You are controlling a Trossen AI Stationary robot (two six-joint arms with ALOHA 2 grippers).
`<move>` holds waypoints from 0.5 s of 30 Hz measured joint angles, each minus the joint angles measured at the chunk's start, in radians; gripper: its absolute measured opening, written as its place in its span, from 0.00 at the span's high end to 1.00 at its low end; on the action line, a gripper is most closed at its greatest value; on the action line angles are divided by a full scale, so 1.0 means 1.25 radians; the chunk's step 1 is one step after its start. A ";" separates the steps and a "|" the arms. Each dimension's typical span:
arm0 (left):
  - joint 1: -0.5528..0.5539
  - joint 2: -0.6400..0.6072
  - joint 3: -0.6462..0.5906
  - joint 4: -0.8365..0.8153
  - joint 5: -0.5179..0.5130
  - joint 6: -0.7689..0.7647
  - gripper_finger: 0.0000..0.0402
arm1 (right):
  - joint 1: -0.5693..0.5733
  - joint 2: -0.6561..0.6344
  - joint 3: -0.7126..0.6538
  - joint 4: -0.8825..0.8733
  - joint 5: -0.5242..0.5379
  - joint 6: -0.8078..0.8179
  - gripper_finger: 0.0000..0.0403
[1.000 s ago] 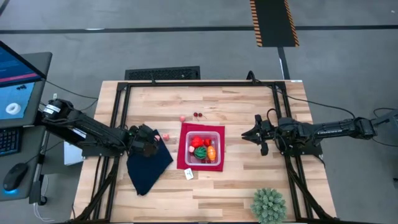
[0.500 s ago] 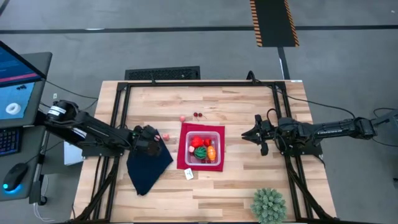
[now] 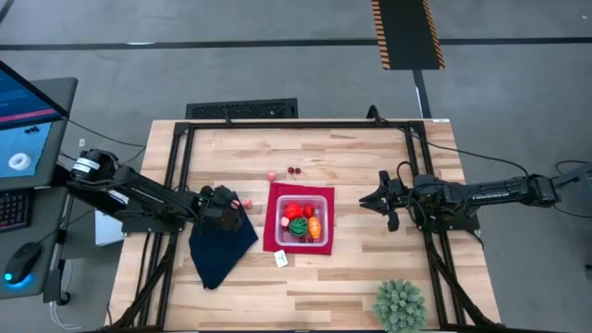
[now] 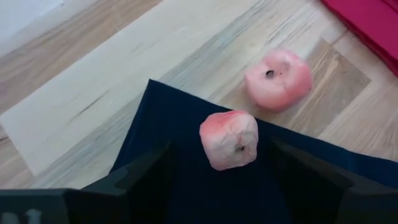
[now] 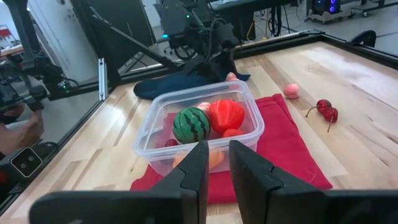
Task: Pick and placing Produce into tupperware
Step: Put the peach in the transparent bin
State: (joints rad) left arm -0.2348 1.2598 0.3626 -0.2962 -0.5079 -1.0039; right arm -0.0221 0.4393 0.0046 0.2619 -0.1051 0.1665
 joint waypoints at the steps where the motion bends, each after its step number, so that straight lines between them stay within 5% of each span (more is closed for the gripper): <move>1: 0.000 0.000 0.000 0.000 -0.007 0.000 0.37 | 0.000 0.000 0.000 0.000 0.000 0.000 0.78; 15: 0.005 -0.001 0.003 0.021 -0.038 0.018 0.37 | 0.000 0.000 0.000 0.000 0.000 0.000 0.78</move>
State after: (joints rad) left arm -0.2287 1.2587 0.3668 -0.2697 -0.5549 -0.9810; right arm -0.0221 0.4393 0.0046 0.2623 -0.1050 0.1662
